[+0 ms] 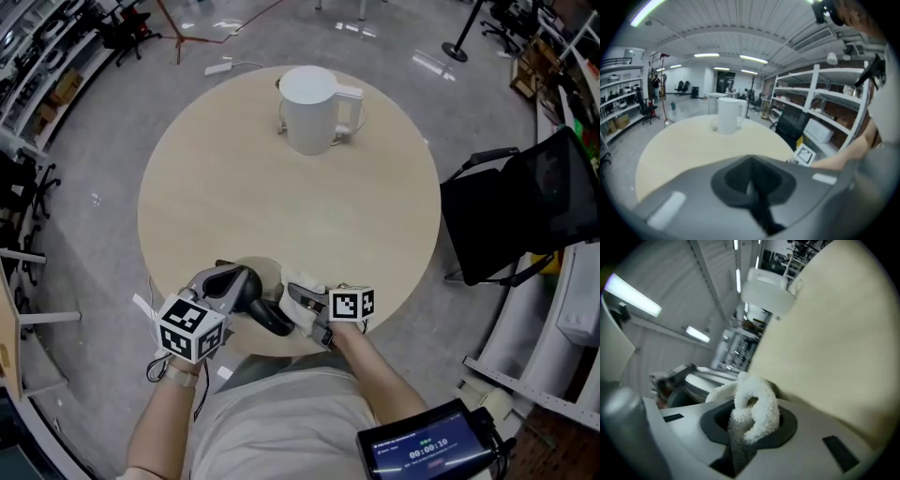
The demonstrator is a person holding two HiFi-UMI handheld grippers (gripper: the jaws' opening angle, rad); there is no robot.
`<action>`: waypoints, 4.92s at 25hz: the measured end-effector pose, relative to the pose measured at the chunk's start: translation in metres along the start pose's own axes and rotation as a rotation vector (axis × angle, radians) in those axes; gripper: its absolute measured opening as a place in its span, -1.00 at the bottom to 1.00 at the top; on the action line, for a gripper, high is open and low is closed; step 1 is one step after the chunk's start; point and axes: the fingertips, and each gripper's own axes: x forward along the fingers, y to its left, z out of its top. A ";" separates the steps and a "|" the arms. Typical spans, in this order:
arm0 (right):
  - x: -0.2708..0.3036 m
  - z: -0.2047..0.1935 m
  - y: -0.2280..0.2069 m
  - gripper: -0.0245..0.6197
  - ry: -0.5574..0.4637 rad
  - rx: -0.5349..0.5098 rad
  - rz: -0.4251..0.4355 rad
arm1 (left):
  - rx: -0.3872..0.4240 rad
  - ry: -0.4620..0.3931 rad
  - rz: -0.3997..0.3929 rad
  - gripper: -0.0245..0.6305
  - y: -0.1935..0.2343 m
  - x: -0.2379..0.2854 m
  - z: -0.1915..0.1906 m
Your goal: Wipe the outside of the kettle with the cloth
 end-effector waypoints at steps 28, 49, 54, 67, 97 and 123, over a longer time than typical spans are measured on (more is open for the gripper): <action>-0.057 0.062 0.103 -0.67 -0.243 -0.412 -0.011 | -0.150 -0.032 0.008 -0.93 0.004 -0.006 -0.004; -0.009 0.061 0.049 -0.70 -0.105 -0.883 -0.296 | 0.036 -0.032 0.019 -0.93 -0.020 0.008 0.006; -0.006 0.053 0.023 -0.69 -0.051 -0.736 -0.272 | 0.036 -0.038 0.023 -0.93 -0.019 0.007 0.005; -0.043 0.058 0.062 -0.69 -0.561 0.147 0.263 | 0.054 -0.052 0.085 -0.93 -0.019 0.007 0.005; -0.030 0.058 0.070 -0.69 -0.488 -0.224 0.101 | -0.161 -0.129 0.005 -0.93 -0.002 0.004 0.007; -0.009 0.069 0.093 -0.69 -0.321 -0.311 0.161 | 0.006 -0.100 0.032 -0.95 -0.038 -0.001 0.009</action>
